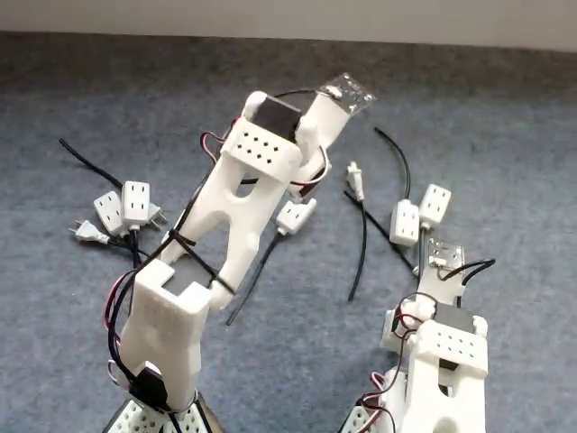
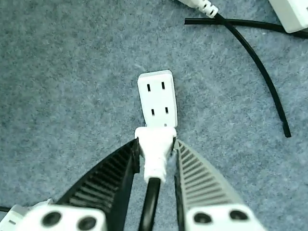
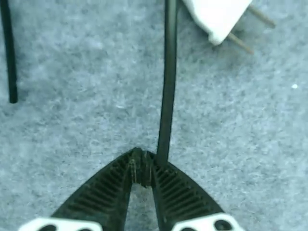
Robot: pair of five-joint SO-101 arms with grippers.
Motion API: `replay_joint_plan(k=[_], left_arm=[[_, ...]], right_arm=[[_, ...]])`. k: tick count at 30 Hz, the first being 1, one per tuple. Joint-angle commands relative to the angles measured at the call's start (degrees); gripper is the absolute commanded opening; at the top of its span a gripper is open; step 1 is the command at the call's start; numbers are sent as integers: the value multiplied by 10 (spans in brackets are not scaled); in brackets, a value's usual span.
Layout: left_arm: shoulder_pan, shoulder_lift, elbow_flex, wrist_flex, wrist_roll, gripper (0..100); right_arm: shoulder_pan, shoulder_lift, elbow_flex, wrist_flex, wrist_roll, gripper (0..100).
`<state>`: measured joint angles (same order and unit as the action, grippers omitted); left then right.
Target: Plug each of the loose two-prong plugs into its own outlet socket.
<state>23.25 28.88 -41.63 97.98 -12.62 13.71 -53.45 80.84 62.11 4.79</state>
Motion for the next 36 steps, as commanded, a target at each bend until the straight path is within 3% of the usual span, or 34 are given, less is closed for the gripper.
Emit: replay_joint_plan(k=[1, 19, 36], left_arm=[[8, 31, -22, -41, 4, 6], [4, 124, -23, -127, 60, 6], [23, 113, -20, -118, 102, 6]], right_arm=[[6, -2, 0, -15, 1, 9], [5, -2, 0, -15, 1, 9], [5, -2, 0, -15, 1, 9]])
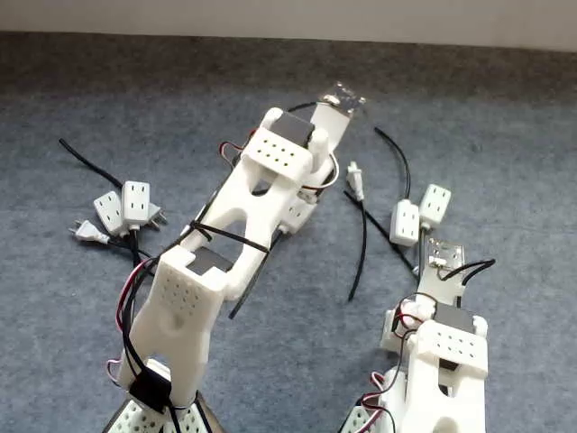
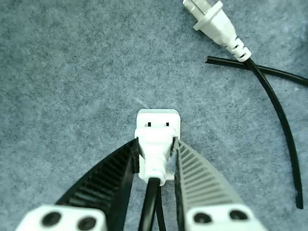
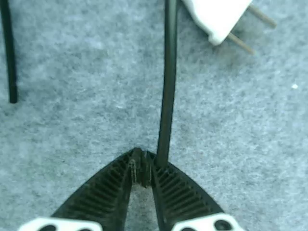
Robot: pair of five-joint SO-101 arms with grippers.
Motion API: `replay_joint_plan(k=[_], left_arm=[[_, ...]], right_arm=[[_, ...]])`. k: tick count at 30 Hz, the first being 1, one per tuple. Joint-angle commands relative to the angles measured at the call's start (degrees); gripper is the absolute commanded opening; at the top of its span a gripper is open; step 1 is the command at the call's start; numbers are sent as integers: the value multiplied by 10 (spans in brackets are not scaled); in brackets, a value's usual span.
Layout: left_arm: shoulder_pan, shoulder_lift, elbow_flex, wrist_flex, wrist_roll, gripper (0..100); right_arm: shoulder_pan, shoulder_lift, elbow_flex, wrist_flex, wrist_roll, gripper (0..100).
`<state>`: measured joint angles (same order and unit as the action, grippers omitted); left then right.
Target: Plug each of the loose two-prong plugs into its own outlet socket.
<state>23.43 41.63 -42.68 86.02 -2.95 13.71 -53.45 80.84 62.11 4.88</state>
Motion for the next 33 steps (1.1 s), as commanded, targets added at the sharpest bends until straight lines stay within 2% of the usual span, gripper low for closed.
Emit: replay_joint_plan(k=[1, 6, 13, 24, 31, 33], left_arm=[[25, -15, -9, 10, 5, 6], [32, -15, -9, 19, 33, 6], [25, -8, -7, 22, 31, 6], [0, 110, -3, -11, 33, 6], [1, 70, -3, -10, 31, 13], [0, 48, -2, -5, 31, 60]], right_arm=[[5, -2, 0, -15, 0, 9], [5, -2, 0, -15, 0, 9], [5, -2, 0, -15, 0, 9], [5, -2, 0, -15, 0, 9], [5, -2, 0, -15, 0, 9], [5, -2, 0, -15, 0, 9]])
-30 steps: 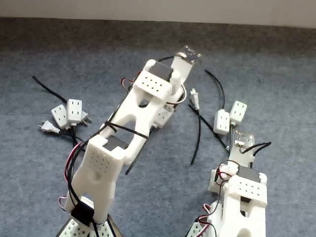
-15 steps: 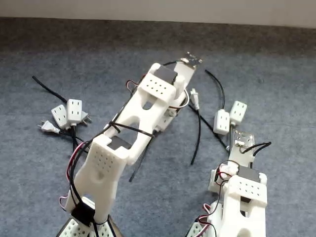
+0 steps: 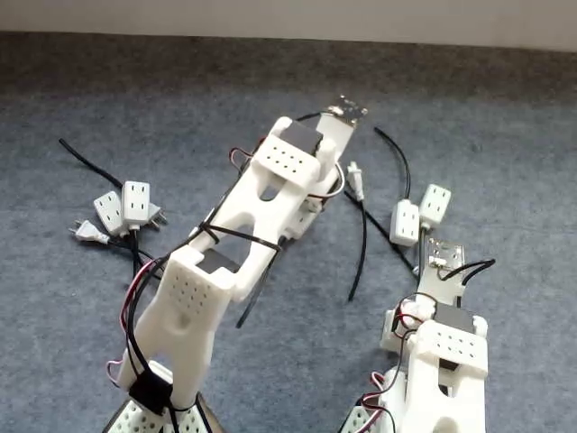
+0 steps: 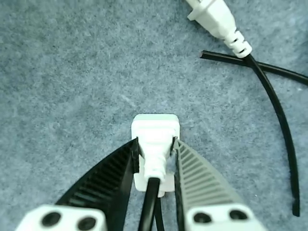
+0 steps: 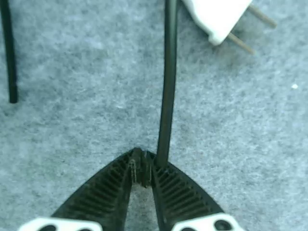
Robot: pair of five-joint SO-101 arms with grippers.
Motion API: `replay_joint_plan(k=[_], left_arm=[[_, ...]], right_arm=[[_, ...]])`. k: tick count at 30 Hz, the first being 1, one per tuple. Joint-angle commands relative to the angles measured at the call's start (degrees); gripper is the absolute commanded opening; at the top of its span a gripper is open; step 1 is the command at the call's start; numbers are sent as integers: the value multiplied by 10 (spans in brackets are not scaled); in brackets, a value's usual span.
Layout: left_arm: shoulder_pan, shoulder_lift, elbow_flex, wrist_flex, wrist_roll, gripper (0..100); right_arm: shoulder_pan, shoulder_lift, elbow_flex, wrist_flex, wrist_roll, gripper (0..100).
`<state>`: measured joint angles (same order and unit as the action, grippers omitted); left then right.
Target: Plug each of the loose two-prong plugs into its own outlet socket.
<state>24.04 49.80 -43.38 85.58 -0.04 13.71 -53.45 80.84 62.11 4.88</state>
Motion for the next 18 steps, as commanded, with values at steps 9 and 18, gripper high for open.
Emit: replay_joint_plan(k=[9, 18], left_arm=[[-16, -109, 3, 35, 2, 180], [-29, -149, 7, 70, -49, 210]], right_arm=[[5, -2, 0, -15, 0, 9], [5, -2, 0, -15, 0, 9]])
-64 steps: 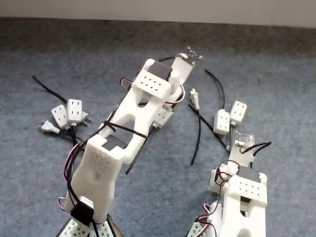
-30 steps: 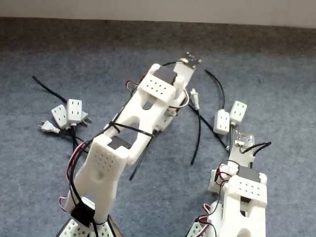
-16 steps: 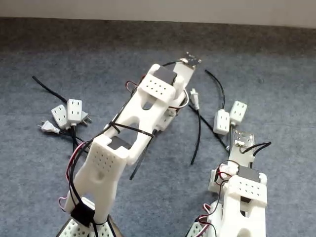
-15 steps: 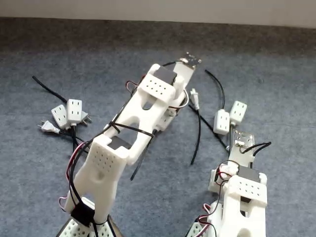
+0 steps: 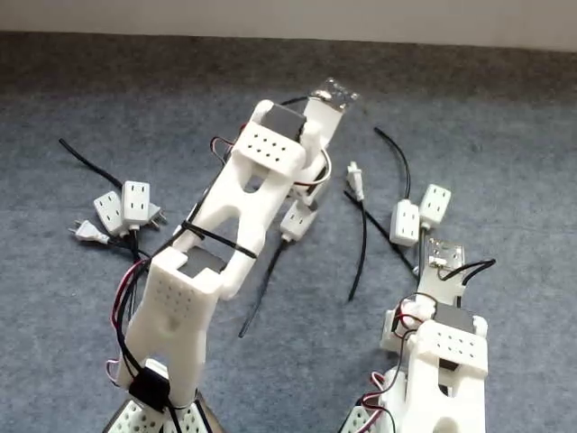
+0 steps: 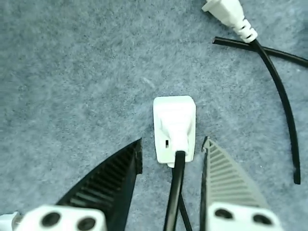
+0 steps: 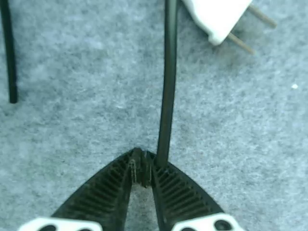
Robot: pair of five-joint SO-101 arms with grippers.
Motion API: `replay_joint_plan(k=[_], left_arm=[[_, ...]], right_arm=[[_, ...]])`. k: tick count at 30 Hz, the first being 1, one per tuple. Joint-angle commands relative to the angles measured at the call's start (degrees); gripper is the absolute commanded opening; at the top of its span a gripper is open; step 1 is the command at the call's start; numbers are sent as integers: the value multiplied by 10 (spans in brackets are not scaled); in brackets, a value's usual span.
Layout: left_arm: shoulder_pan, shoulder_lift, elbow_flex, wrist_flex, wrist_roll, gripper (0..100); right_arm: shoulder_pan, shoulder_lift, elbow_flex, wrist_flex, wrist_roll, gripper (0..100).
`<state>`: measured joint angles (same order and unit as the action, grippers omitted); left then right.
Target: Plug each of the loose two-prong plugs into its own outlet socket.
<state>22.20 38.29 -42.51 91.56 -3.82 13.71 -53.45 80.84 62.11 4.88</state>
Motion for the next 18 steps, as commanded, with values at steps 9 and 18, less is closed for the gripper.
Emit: replay_joint_plan(k=[9, 18], left_arm=[[-11, 68, -5, -8, -12, 211], [3, 124, -5, -40, -11, 204]], right_arm=[[5, -2, 0, -15, 0, 9], [5, -2, 0, -15, 0, 9]])
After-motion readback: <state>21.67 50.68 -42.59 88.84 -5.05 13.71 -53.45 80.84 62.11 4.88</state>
